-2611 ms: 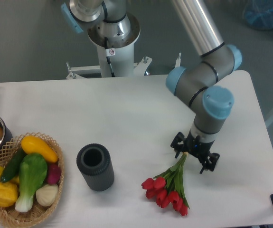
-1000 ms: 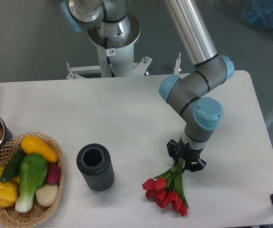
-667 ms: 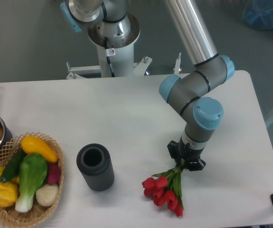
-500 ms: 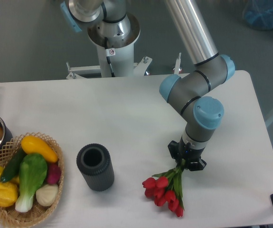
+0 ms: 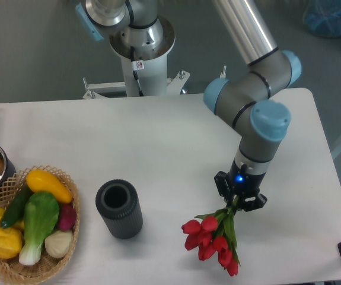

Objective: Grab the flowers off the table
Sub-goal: 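Lift the gripped tulip bundle up off the table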

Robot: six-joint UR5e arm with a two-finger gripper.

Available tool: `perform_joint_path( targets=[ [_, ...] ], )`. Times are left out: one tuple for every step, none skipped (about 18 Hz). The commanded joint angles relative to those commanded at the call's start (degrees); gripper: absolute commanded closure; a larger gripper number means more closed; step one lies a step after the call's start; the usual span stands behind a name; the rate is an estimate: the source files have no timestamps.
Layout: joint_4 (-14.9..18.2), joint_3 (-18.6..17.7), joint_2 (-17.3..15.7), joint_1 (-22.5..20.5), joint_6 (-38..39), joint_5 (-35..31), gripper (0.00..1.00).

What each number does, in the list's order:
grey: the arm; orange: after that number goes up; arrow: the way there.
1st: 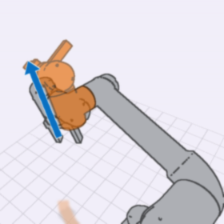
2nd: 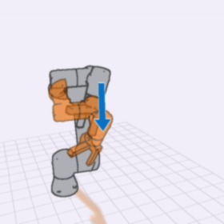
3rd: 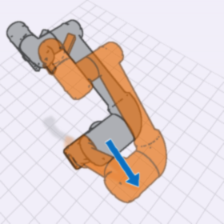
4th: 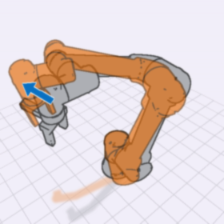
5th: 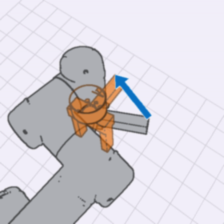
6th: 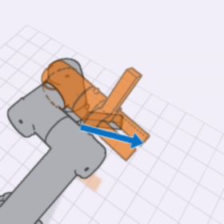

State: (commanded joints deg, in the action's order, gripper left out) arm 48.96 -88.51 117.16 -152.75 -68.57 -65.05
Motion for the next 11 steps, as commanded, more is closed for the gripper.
perform_joint_path(
  targets=[
    [0.0,0.5,-0.4,-0.2,0.9,1.8,0.84],
    [0.0,1.1,-0.7,-0.4,1.6,3.7,0.84],
    [0.0,1.5,-1.6,-0.7,2.4,5.1,0.84],
    [0.0,1.8,-2.4,-1.1,2.9,6.5,0.84],
    [-0.1,1.9,-3.4,-1.6,3.5,9.5,0.84],
    [-0.1,1.9,-3.9,-1.9,3.8,11.9,0.84],
    [-0.1,1.9,-4.2,-2.8,4.1,14.6,0.84],
    [-0.1,1.9,-4.4,-3.3,4.4,17.5,0.84],
    [-0.1,1.9,-4.7,-3.8,4.7,20.2,0.84],
    [-0.1,1.7,-5.1,-4.4,4.7,22.1,0.84],
    [-0.1,1.7,-5.6,-4.9,4.6,23.4,0.84]
  ],
)
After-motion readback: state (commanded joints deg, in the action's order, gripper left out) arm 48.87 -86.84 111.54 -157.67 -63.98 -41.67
